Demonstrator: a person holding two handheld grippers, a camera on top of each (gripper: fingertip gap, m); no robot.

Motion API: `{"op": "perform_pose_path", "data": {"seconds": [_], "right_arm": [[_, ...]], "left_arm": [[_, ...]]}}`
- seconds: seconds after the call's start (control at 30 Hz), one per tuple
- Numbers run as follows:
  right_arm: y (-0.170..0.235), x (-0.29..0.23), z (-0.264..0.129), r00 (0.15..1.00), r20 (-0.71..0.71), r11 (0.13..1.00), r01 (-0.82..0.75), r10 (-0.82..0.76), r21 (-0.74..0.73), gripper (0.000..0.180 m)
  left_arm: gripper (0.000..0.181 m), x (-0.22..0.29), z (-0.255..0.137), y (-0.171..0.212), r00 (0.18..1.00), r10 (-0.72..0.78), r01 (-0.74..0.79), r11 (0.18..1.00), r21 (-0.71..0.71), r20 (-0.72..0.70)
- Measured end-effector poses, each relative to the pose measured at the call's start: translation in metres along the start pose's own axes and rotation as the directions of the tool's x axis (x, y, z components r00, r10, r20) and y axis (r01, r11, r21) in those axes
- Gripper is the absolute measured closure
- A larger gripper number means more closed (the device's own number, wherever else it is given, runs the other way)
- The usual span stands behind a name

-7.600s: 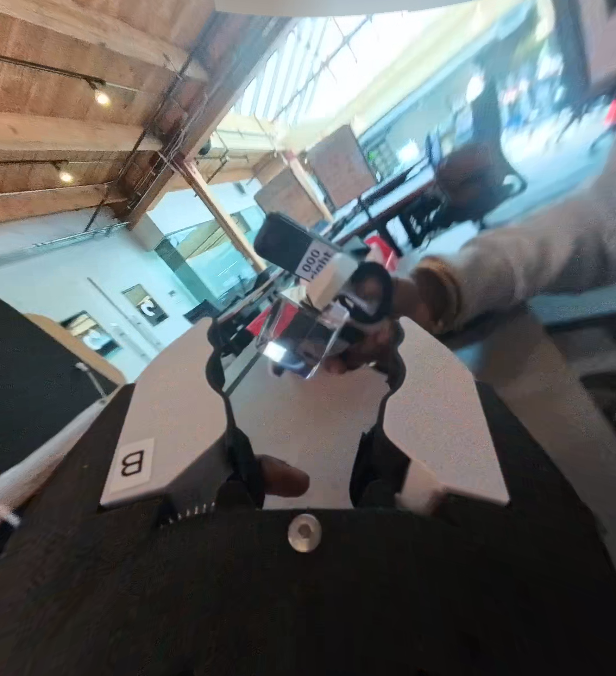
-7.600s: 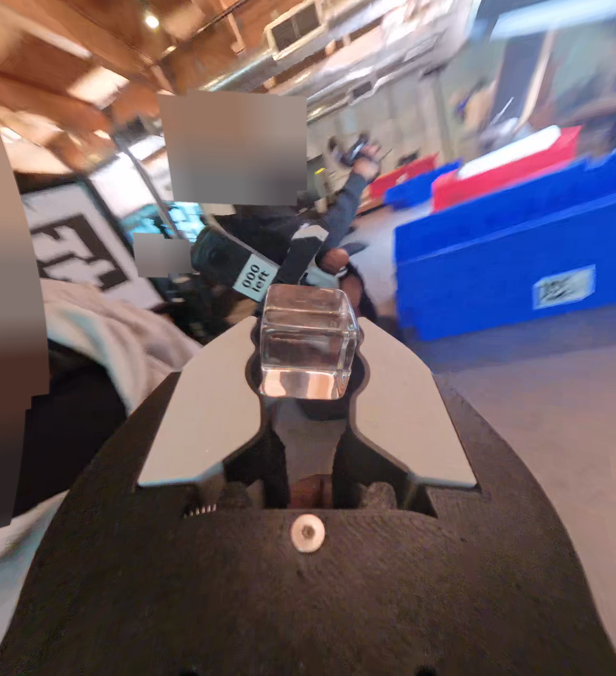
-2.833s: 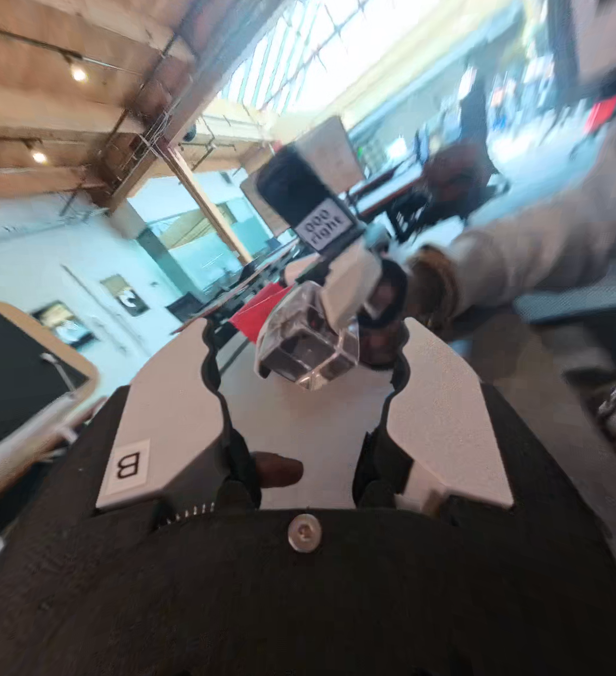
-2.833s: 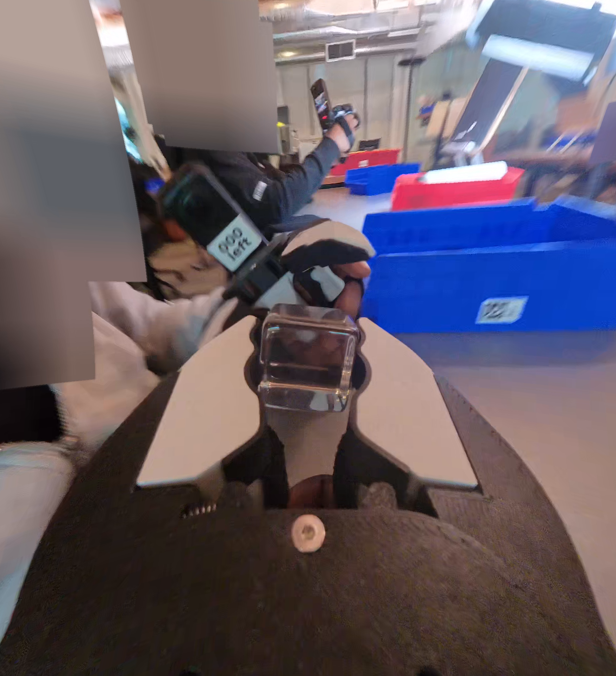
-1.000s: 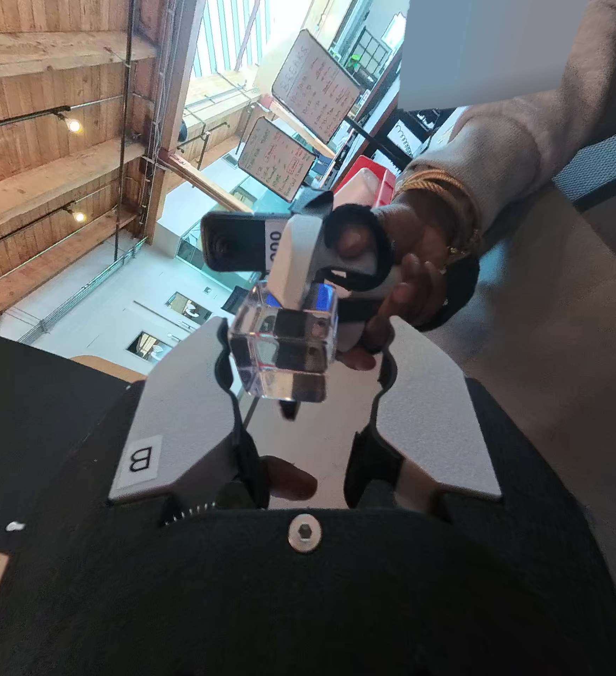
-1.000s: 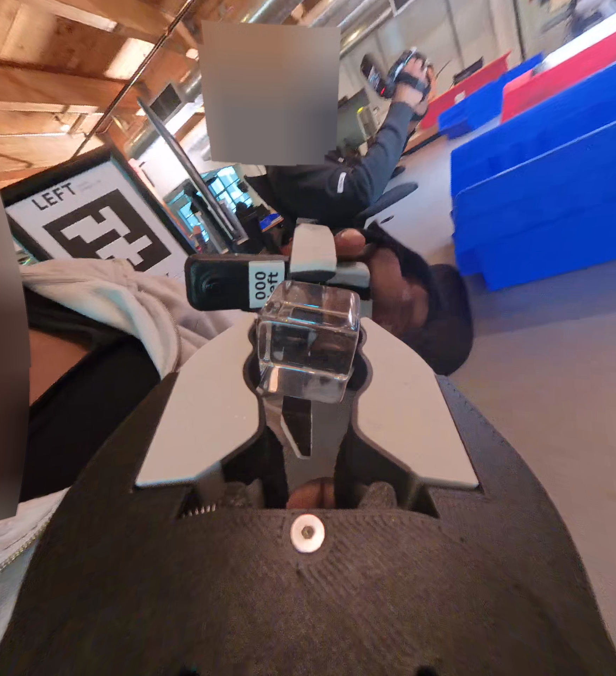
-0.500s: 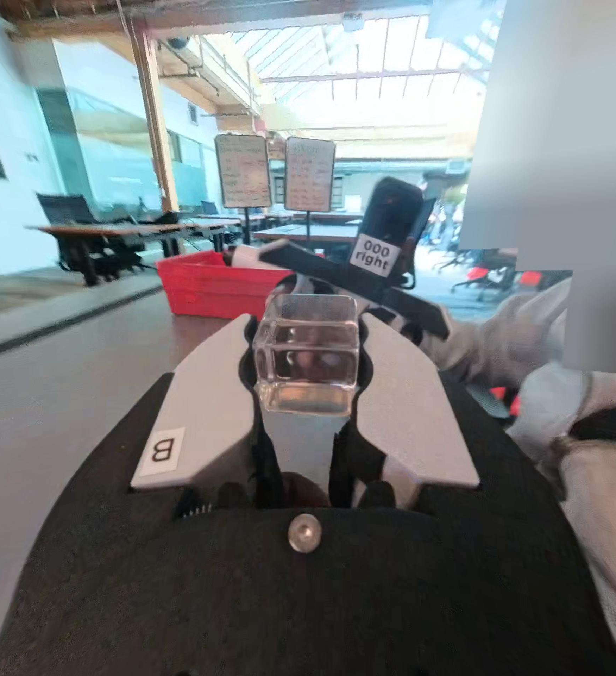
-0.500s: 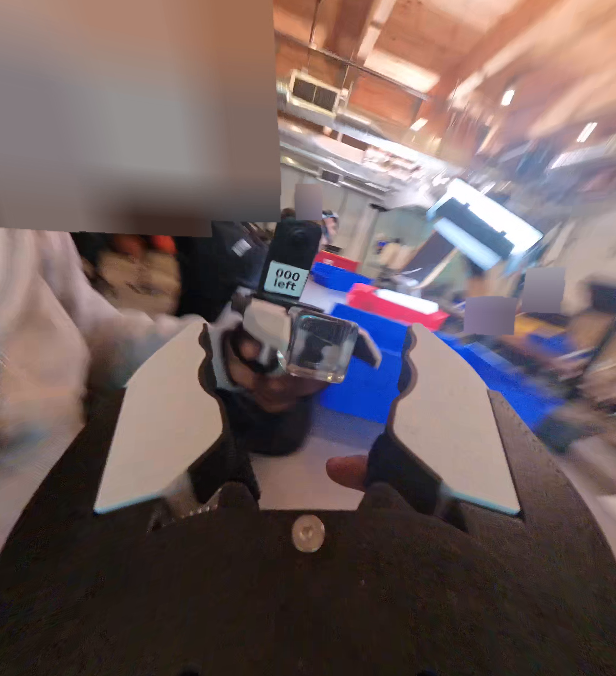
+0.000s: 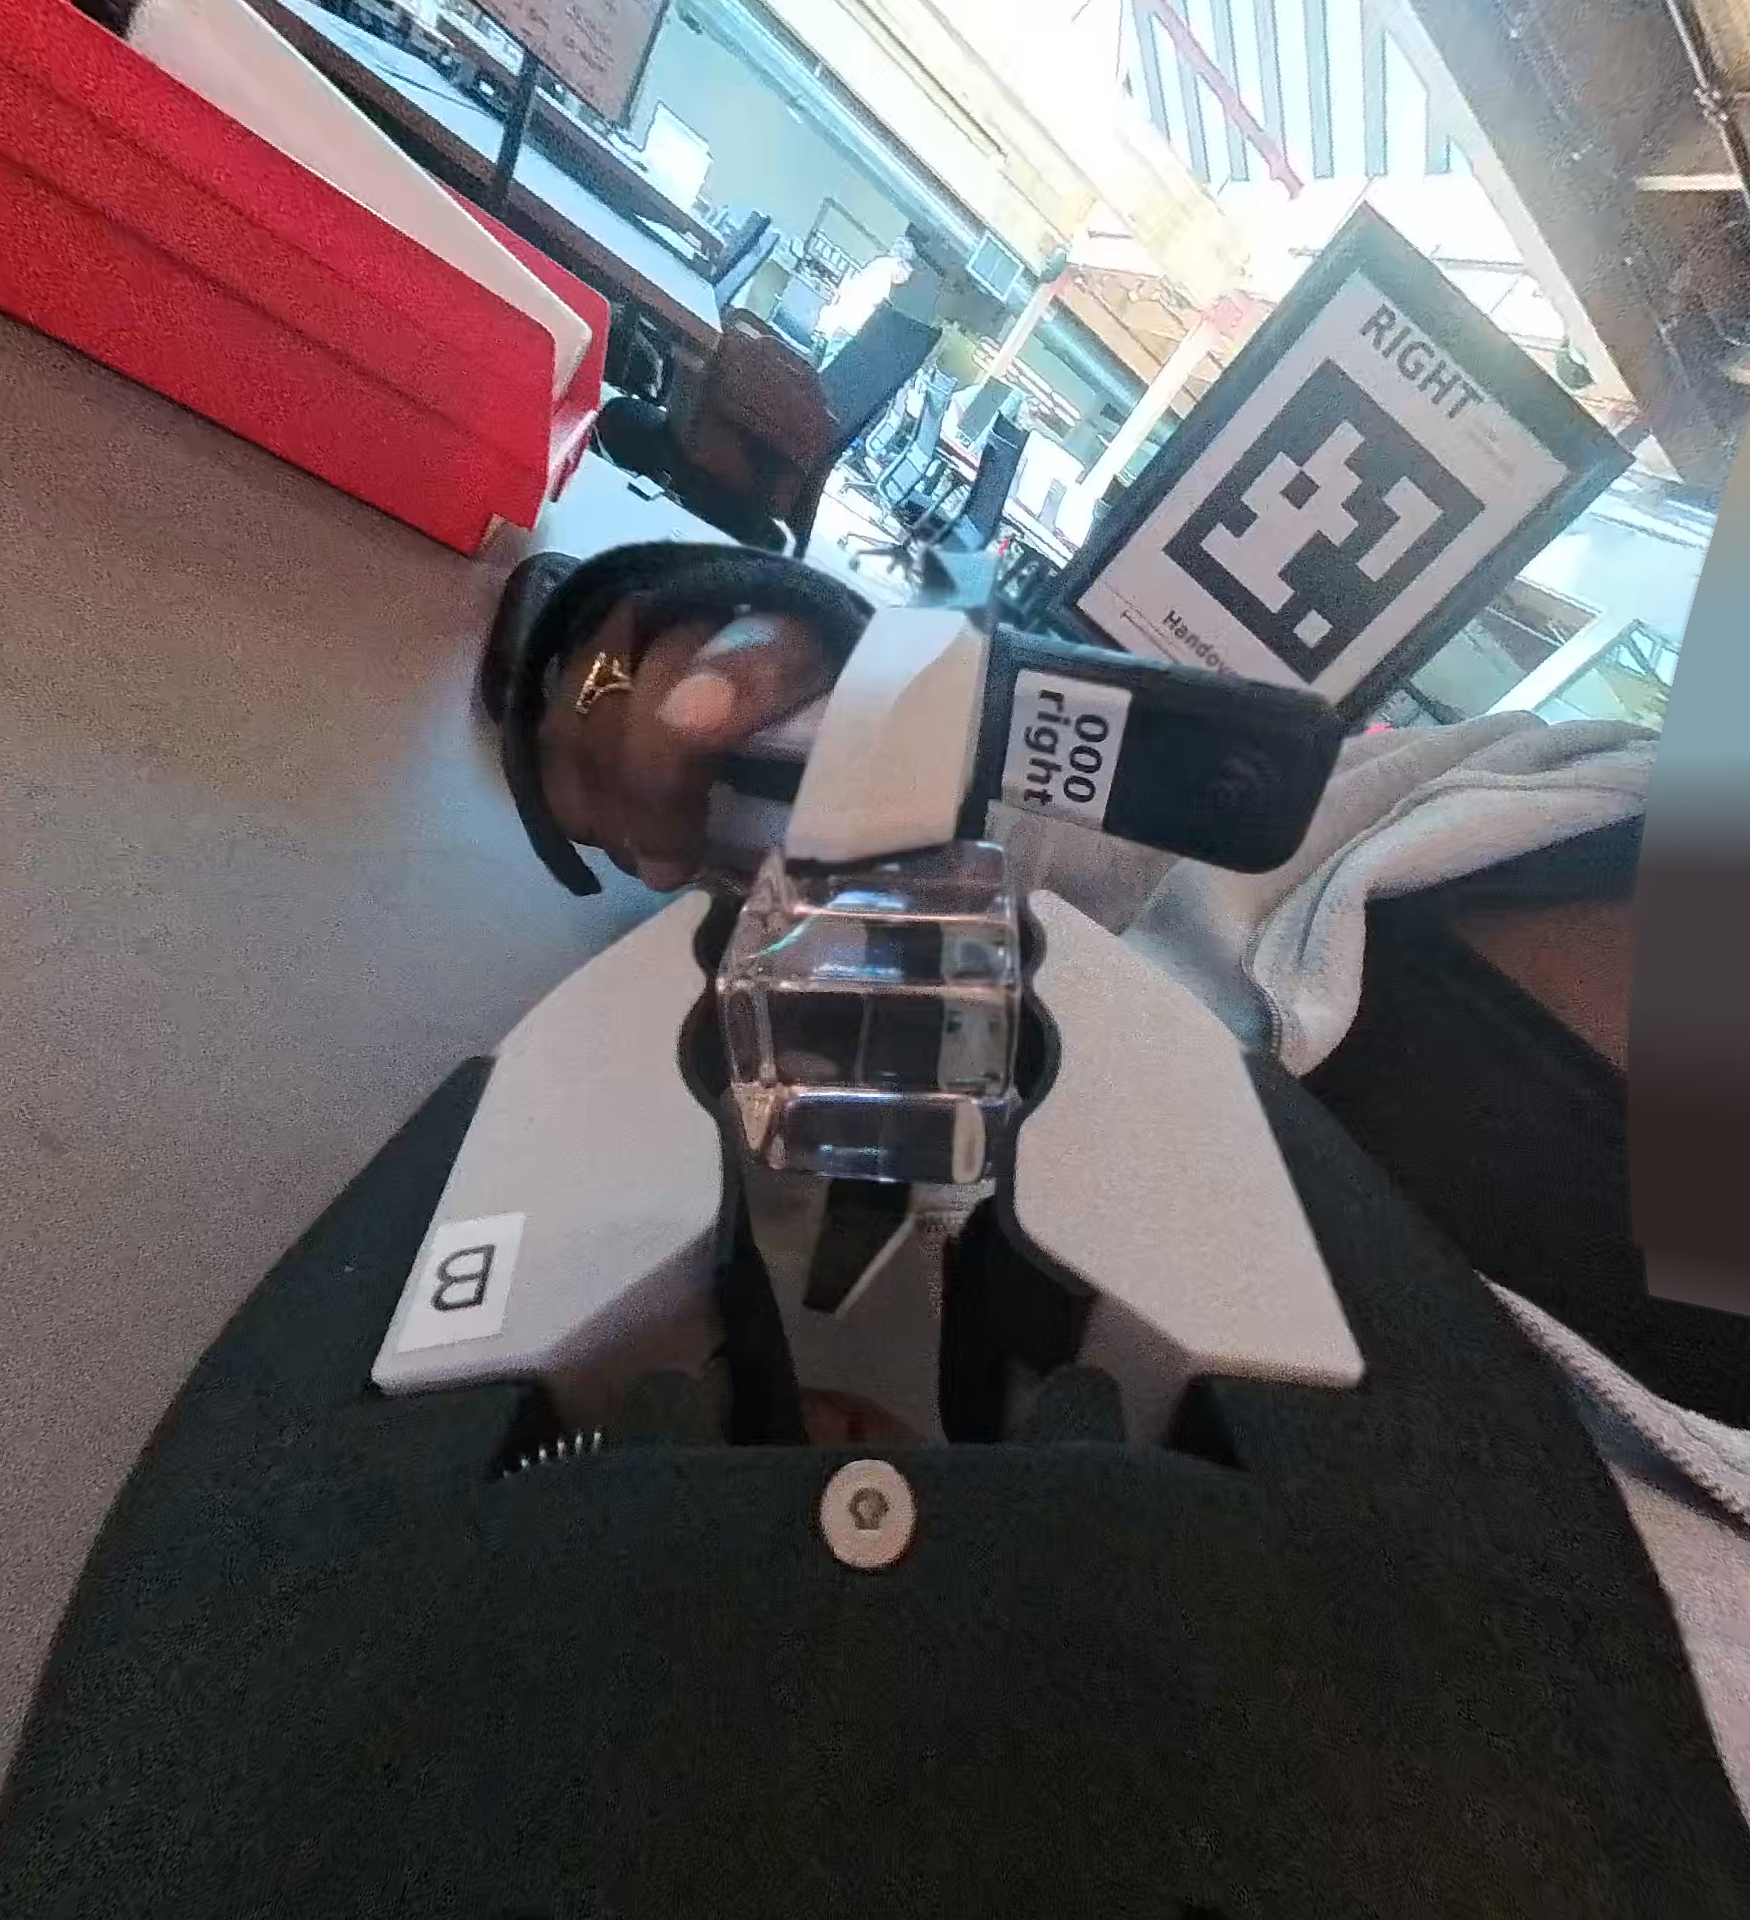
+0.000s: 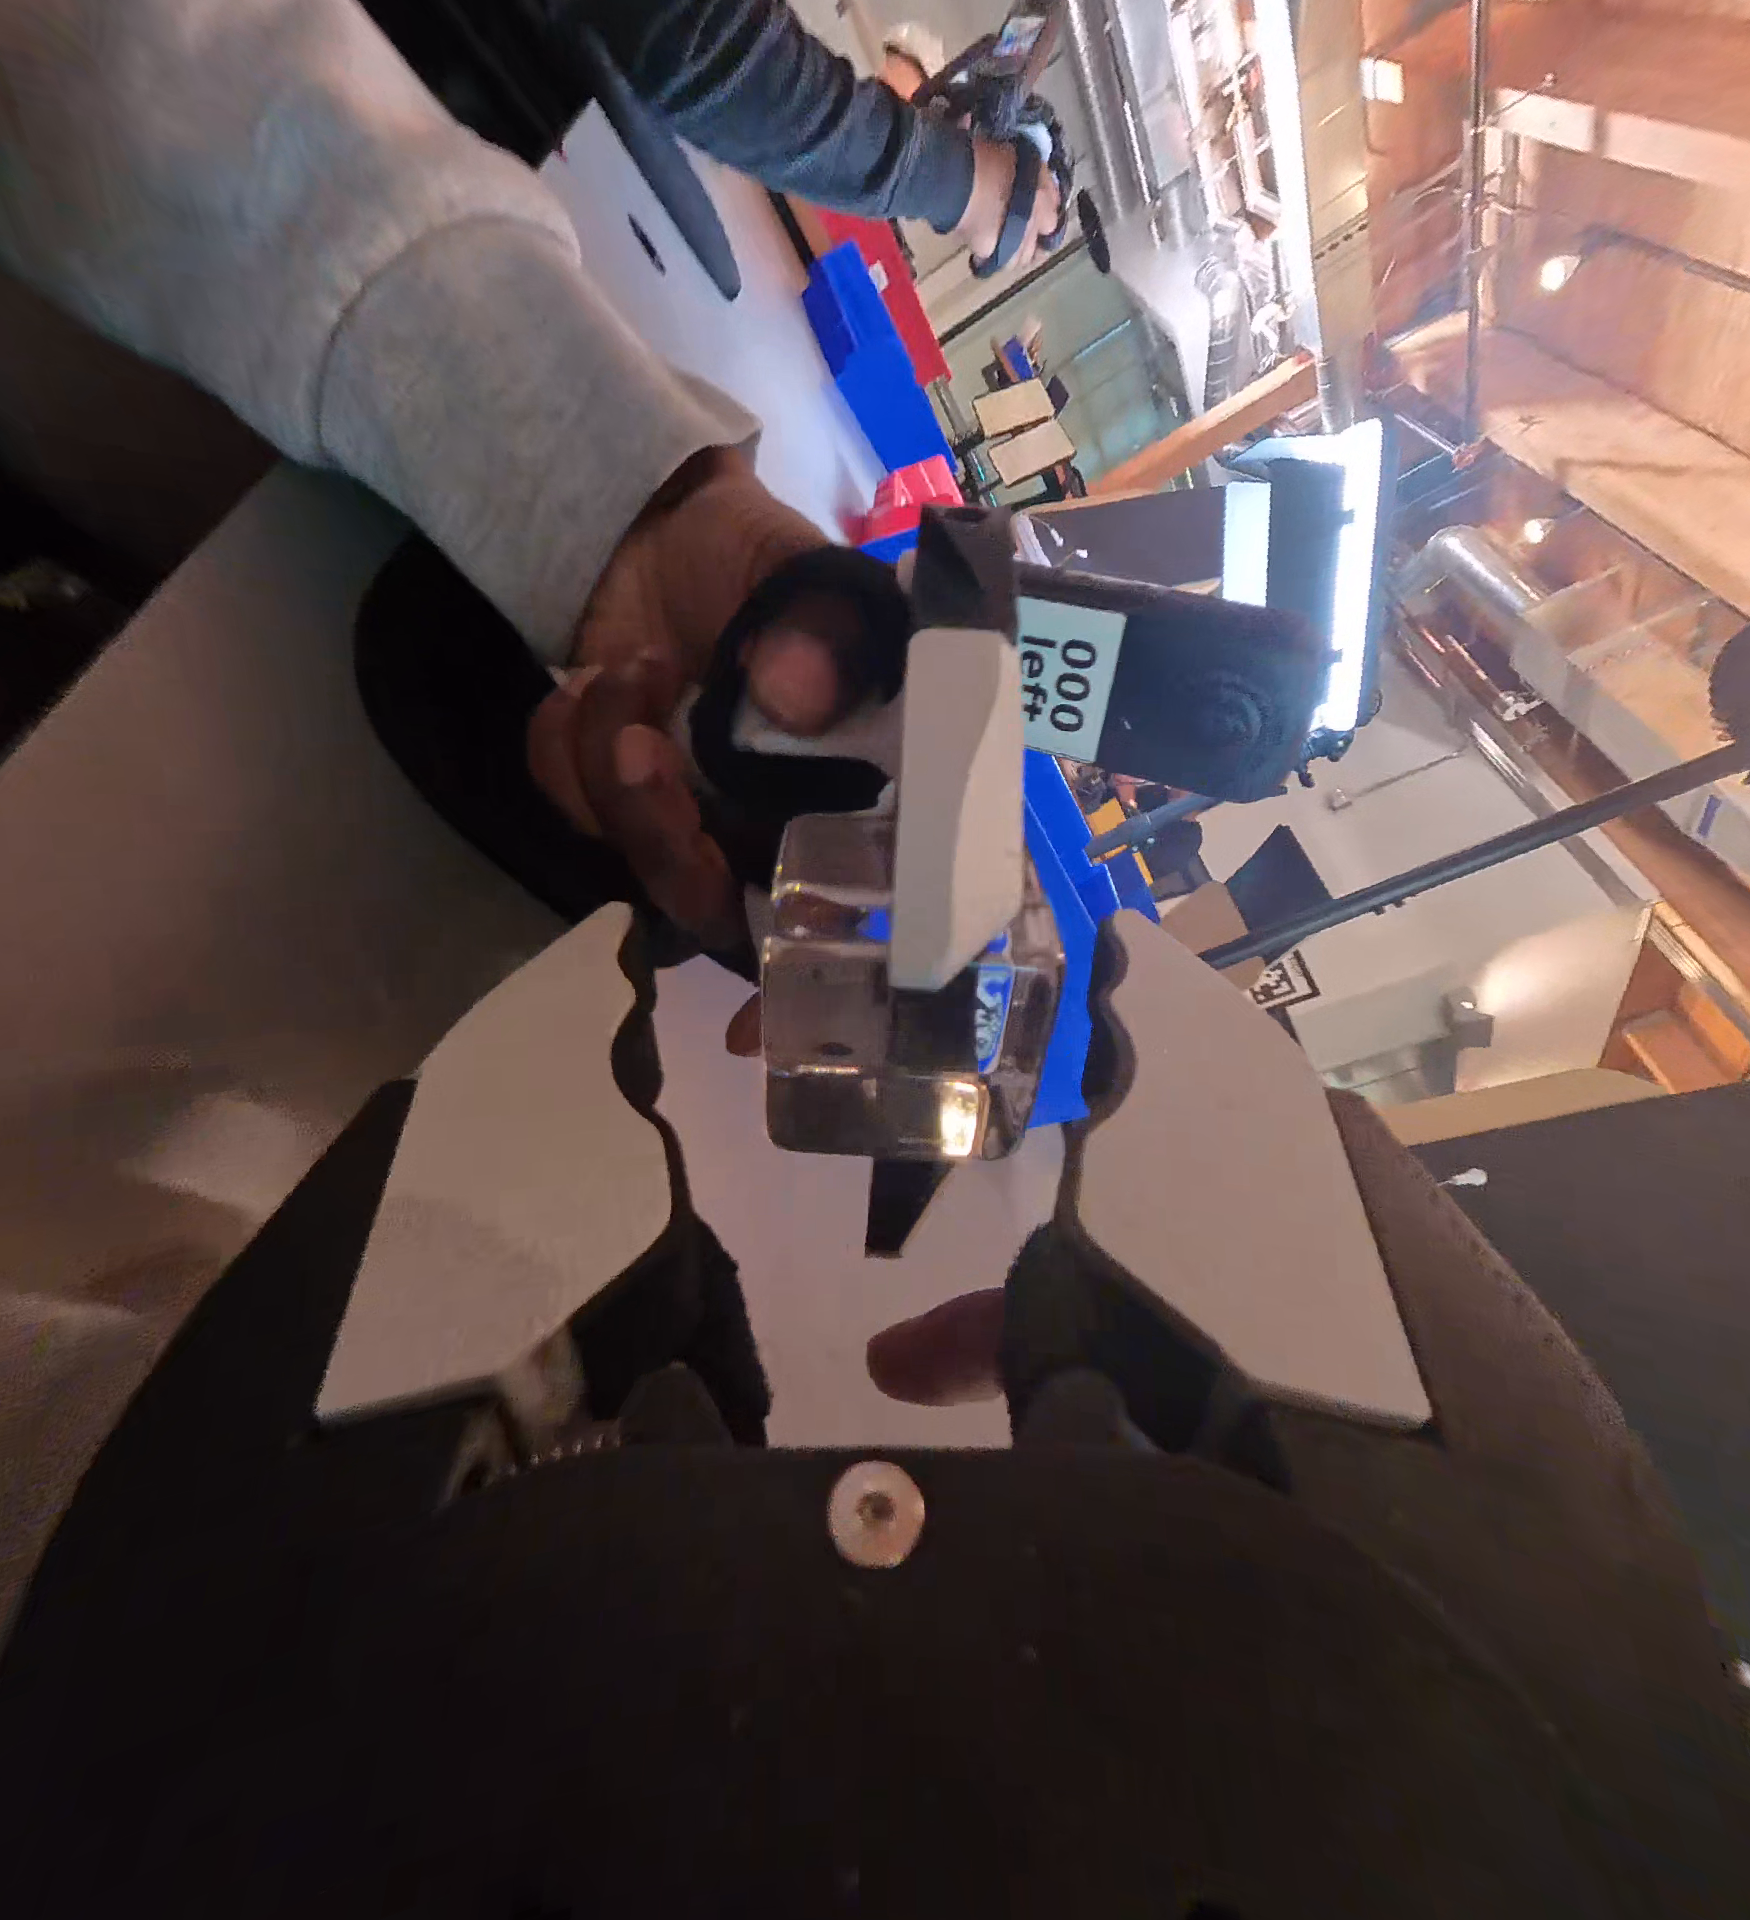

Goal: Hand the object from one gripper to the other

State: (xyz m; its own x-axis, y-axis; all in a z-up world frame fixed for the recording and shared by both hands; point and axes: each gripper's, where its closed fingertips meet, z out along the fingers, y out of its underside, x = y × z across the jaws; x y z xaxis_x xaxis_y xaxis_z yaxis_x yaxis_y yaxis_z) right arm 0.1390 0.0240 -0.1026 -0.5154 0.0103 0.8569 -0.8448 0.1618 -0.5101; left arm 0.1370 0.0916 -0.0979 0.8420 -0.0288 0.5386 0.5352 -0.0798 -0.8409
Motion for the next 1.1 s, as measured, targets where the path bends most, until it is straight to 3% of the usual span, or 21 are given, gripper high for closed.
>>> {"op": "perform_pose_path", "data": {"seconds": [0.1,0.3,0.37,0.47,0.53,0.6,0.67,0.73,0.8,0.87,0.93,1.1], "right_arm": [[0.004,-0.004,0.004,0.999,-0.003,0.998,0.048,-0.048,-0.031,0.099],[0.006,-0.002,0.005,0.998,-0.034,0.997,0.054,-0.057,-0.063,0.126],[0.001,0.001,0.002,1.000,-0.031,1.000,0.002,-0.003,-0.029,0.127],[-0.005,0.015,-0.005,0.980,-0.024,0.979,-0.198,0.200,0.044,0.127],[-0.010,0.030,-0.011,0.913,0.000,0.905,-0.406,0.409,0.126,0.127],[-0.015,0.045,-0.019,0.798,0.061,0.774,-0.598,0.600,0.209,0.126],[-0.015,0.048,-0.021,0.598,0.218,0.567,-0.801,0.772,0.190,0.127],[-0.013,0.044,-0.020,0.321,0.375,0.310,-0.946,0.870,0.092,0.127],[-0.017,0.038,-0.020,0.083,0.500,0.108,-0.994,0.862,-0.021,0.126],[-0.018,0.029,-0.017,-0.062,0.537,0.006,-0.992,0.841,-0.125,0.126],[-0.018,0.017,-0.012,-0.078,0.525,0.021,-0.984,0.848,-0.179,0.126],[-0.024,-0.006,-0.006,-0.054,0.530,0.099,-0.962,0.846,-0.255,0.126]], "left_arm": [[0.129,0.002,0.004,0.007,1.000,0.003,-0.004,0.999,-0.054,-0.019],[0.129,0.007,0.005,0.004,0.998,0.003,-0.006,0.999,-0.039,-0.058],[0.121,0.011,0.000,-0.009,0.996,0.048,-0.044,0.998,0.054,-0.077],[0.102,0.011,-0.014,-0.036,0.963,0.261,-0.269,0.939,0.216,0.069],[0.090,0.013,-0.024,-0.051,0.832,0.486,-0.548,0.798,0.252,0.268],[0.078,0.014,-0.031,-0.057,0.558,0.685,-0.812,0.568,0.137,0.467],[0.078,0.013,-0.032,-0.058,0.227,0.782,-0.944,0.323,-0.066,0.580],[0.077,0.004,-0.028,-0.052,0.021,0.818,-0.947,0.200,-0.251,0.575],[0.078,-0.005,-0.020,-0.042,-0.061,0.853,-0.926,0.145,-0.349,0.518],[0.084,-0.015,-0.014,-0.033,-0.153,0.876,-0.887,0.082,-0.454,0.457],[0.094,-0.017,-0.009,-0.026,-0.197,0.890,-0.869,0.035,-0.493,0.410],[0.127,-0.018,-0.008,-0.019,-0.168,0.905,-0.866,0.054,-0.497,0.391]]}}
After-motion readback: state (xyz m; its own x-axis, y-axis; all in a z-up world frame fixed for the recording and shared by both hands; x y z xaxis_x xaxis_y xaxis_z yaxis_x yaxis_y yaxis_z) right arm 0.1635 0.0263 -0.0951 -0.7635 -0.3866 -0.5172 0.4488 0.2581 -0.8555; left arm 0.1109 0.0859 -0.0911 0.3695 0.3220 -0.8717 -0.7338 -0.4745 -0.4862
